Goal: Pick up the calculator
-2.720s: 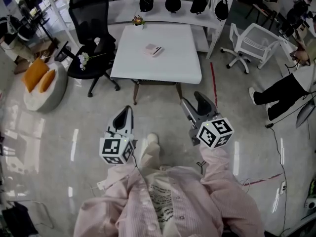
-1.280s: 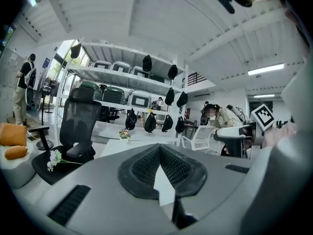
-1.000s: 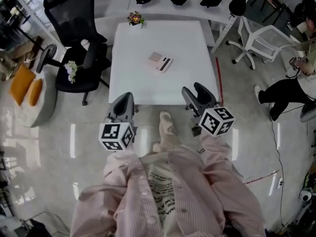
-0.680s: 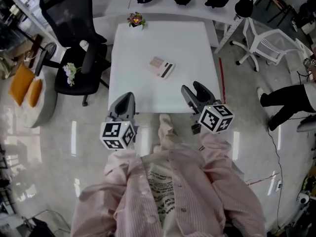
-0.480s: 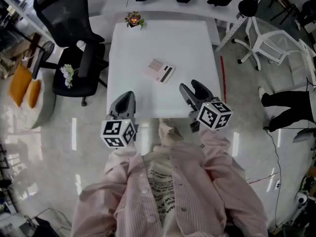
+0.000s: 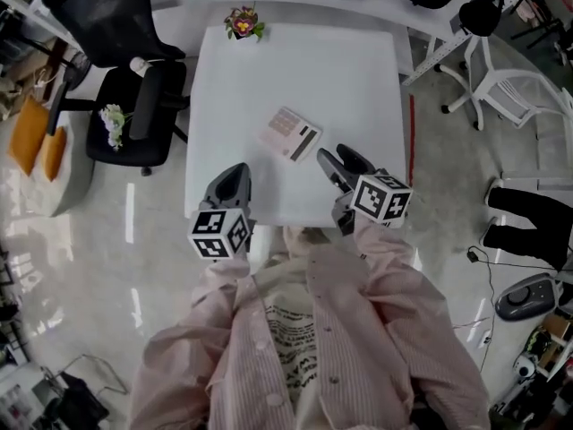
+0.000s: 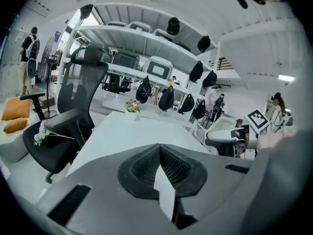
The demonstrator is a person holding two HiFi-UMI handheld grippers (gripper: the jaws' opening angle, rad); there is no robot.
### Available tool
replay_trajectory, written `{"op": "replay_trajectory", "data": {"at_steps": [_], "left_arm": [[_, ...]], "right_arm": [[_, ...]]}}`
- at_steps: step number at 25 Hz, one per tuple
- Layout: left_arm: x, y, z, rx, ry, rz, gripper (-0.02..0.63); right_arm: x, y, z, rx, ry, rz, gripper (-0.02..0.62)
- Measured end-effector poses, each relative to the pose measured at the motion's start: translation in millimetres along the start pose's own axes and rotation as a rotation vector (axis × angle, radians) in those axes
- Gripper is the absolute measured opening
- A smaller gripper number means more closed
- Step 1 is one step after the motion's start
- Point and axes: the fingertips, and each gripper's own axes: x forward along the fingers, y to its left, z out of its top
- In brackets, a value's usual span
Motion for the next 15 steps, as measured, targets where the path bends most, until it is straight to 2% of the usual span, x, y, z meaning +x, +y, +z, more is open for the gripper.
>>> {"op": "replay_trajectory", "data": {"at_steps": [15], "left_arm": [[78, 30, -42, -0.110, 0.151, 0.064, 0.000]], "right_arm": [[81, -62, -45, 0.182, 0.267, 0.013, 0.225]]}}
